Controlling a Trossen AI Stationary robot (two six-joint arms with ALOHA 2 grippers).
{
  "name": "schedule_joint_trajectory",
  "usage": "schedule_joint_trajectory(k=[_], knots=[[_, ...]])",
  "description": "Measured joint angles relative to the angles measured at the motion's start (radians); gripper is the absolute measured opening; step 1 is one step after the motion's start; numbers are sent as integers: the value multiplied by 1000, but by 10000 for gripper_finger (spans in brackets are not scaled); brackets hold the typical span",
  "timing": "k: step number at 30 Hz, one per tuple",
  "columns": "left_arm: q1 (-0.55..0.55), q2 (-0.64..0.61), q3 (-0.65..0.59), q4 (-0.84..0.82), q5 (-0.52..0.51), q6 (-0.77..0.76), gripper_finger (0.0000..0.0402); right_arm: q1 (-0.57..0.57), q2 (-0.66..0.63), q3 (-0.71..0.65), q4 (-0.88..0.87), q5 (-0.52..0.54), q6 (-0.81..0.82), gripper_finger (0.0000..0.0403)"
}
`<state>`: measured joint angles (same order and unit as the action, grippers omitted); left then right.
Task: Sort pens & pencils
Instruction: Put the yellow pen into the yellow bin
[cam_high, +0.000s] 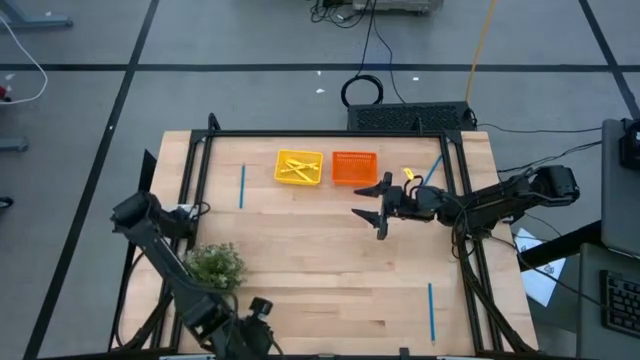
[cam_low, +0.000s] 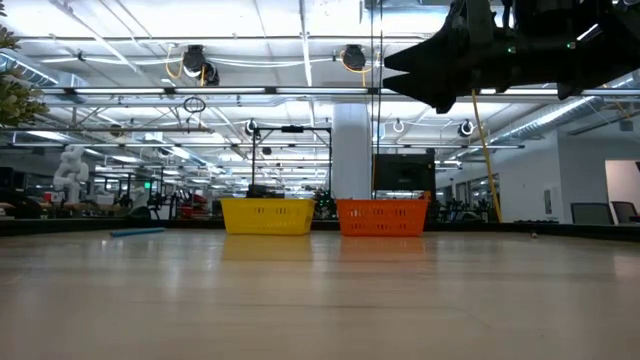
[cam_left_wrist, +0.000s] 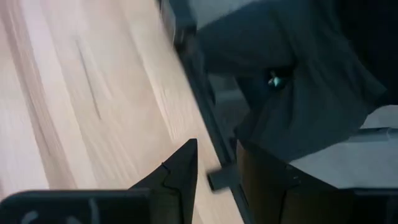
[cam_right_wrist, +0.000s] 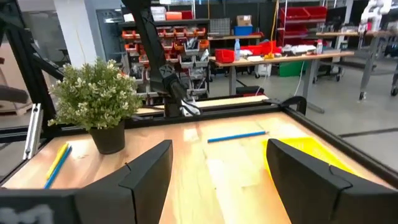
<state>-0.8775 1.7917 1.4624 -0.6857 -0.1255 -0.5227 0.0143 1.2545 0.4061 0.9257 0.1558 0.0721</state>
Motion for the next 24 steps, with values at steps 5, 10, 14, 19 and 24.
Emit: schedule_joint_trajectory(k=[5,10,14,19,24], knots=[[-30,54,0,-16,-15,-64,115,0,0,0,-3,0,40,249],[-23,131,0,-16,1,-87,115,0,0,0,-20,0,47,249],[-13,184,0,-32,58,-85,115,0,0,0,-46,0,47,249],[-13,199,0,-79,44,-67,115,0,0,0,-46,0,46,249],[-8,199,0,-119,7,-90,115,0,0,0,-47,0,47,249]])
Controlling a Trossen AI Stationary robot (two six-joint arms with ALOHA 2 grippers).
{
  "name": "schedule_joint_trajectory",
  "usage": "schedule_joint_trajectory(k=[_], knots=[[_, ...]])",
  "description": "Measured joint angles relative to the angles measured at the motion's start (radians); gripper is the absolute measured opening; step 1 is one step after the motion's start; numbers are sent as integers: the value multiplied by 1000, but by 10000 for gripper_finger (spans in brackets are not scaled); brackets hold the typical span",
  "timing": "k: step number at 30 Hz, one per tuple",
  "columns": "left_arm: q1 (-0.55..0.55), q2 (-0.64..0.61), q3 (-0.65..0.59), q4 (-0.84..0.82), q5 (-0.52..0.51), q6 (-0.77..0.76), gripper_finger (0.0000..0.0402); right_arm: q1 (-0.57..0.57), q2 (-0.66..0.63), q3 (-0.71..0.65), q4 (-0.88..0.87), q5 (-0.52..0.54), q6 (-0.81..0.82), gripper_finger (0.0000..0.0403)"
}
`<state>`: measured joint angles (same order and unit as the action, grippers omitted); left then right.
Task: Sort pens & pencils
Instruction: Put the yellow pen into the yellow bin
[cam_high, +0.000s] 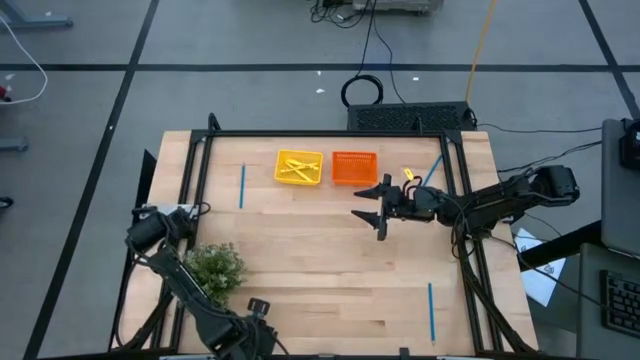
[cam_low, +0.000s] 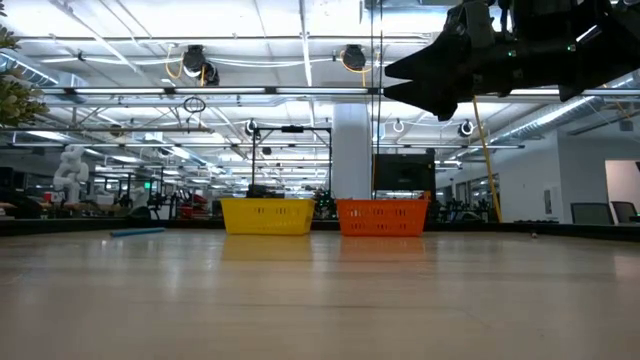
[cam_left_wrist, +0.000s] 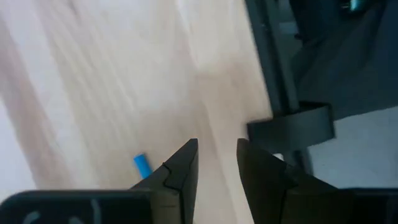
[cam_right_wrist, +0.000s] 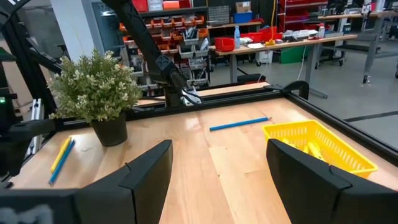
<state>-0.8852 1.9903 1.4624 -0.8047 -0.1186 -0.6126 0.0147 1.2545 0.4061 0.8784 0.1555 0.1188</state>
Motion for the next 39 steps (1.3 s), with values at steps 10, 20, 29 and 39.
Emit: schedule_joint_trajectory(k=[10,20,29,39], knots=[[45,-1,-61,29,160,-141,115,0,0,0,-1,0,0,249],[4,-1,-110,24,215,-257,115,0,0,0,-1,0,0,249],[-39,-3,-109,-103,249,-332,115,0,0,0,-2,0,0,249],[-53,-31,-89,-126,183,-326,115,0,0,0,-4,0,0,249]])
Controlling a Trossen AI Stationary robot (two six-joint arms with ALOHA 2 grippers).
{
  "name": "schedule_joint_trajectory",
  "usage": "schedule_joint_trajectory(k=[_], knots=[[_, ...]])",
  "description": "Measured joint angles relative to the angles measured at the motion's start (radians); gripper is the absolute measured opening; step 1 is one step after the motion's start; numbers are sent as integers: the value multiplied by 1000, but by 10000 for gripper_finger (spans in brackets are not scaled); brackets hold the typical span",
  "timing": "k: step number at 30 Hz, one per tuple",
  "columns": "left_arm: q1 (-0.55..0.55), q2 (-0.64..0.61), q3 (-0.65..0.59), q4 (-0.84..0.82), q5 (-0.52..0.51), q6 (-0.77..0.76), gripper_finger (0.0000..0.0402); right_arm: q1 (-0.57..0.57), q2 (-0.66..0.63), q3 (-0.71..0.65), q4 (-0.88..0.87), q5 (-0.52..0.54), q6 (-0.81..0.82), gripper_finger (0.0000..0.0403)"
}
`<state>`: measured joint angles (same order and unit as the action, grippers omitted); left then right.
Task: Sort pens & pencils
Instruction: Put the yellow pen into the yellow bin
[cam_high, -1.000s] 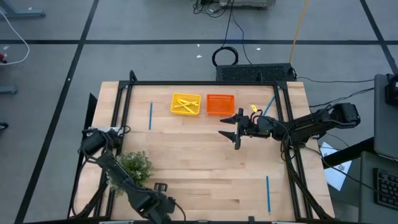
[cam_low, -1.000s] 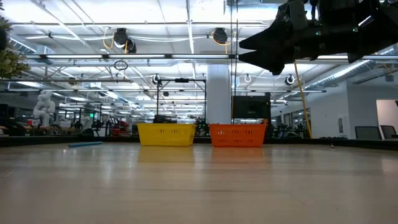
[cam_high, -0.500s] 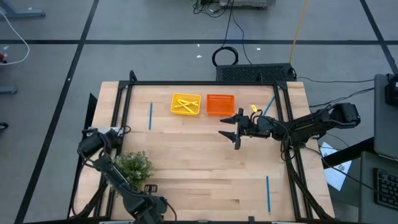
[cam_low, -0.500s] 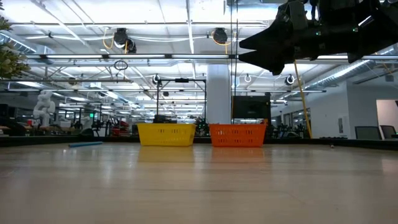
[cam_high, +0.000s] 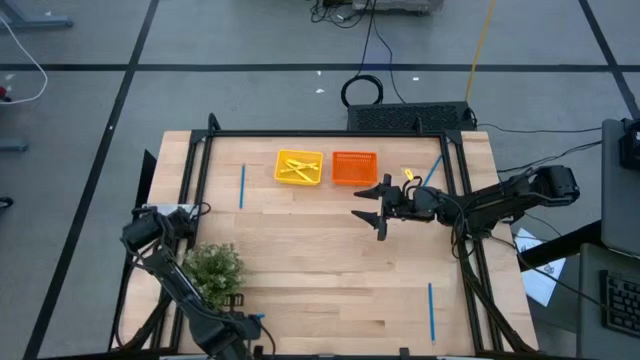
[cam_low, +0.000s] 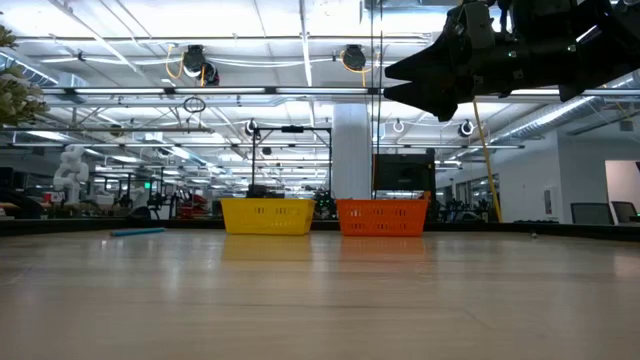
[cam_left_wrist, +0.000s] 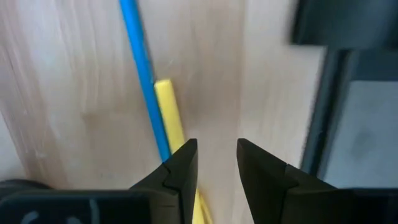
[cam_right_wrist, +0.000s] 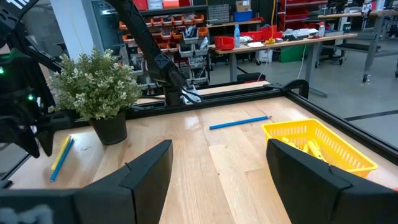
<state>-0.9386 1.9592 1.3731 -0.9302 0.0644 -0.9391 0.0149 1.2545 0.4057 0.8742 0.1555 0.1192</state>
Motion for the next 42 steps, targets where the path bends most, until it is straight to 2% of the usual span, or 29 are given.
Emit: schedule_joint_trajectory(k=[6,17,23,33,42], knots=[[-11,-30,4,-46,-100,-6,115,0,1,0,-5,0,0,249],[-12,-29,-58,49,-109,-15,115,0,1,0,-11,0,0,249],[-3,-29,-113,45,-102,-59,115,0,1,0,-13,0,0,249],[-4,-29,-121,123,-57,-38,115,0,1,0,-13,0,0,249],[16,-29,-121,83,-137,2,115,0,1,0,-14,0,0,249]])
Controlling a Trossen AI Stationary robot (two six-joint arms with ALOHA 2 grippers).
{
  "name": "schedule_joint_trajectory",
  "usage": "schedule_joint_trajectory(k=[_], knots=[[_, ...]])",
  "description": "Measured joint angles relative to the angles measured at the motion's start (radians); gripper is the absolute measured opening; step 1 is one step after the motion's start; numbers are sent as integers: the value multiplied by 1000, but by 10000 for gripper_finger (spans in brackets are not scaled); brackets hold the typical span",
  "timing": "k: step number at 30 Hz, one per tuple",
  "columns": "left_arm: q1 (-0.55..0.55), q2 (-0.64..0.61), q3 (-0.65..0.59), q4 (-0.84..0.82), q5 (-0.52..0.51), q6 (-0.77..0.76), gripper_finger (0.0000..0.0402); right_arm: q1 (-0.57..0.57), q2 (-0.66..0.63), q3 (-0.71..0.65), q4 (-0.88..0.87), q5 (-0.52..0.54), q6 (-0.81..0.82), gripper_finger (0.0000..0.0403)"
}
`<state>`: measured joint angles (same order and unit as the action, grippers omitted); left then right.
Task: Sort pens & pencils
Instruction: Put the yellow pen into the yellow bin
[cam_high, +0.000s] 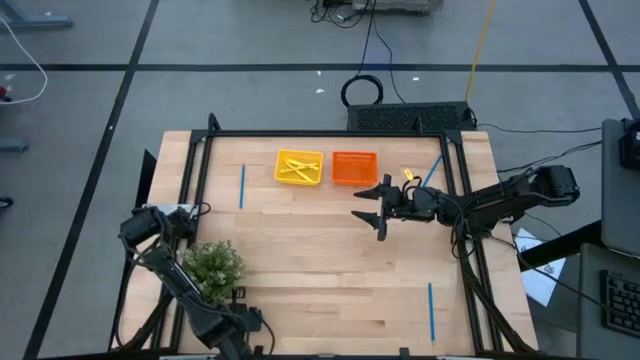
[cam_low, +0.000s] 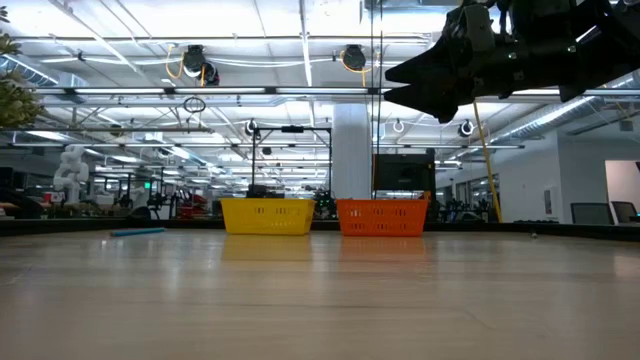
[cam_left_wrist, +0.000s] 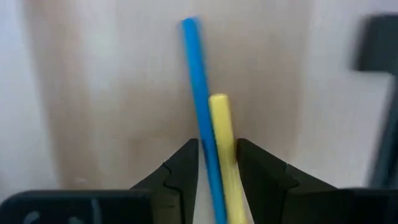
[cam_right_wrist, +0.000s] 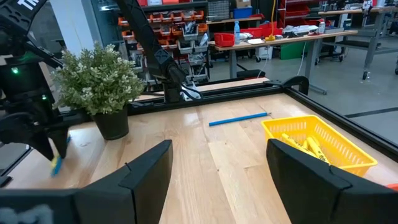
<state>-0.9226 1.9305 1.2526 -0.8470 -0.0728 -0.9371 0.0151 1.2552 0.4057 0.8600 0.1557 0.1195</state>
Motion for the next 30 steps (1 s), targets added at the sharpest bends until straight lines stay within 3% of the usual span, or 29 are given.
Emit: schedule_joint_trajectory(k=[15,23,27,30], knots=[[150,0,0,-15,-154,197,115,0,0,0,-7,0,0,249],[189,-2,65,-20,-27,204,115,0,0,0,-28,0,0,249],[162,-2,94,-18,67,84,115,0,0,0,-28,0,0,249],[129,-3,89,-27,81,-26,115,0,0,0,-28,0,0,249]])
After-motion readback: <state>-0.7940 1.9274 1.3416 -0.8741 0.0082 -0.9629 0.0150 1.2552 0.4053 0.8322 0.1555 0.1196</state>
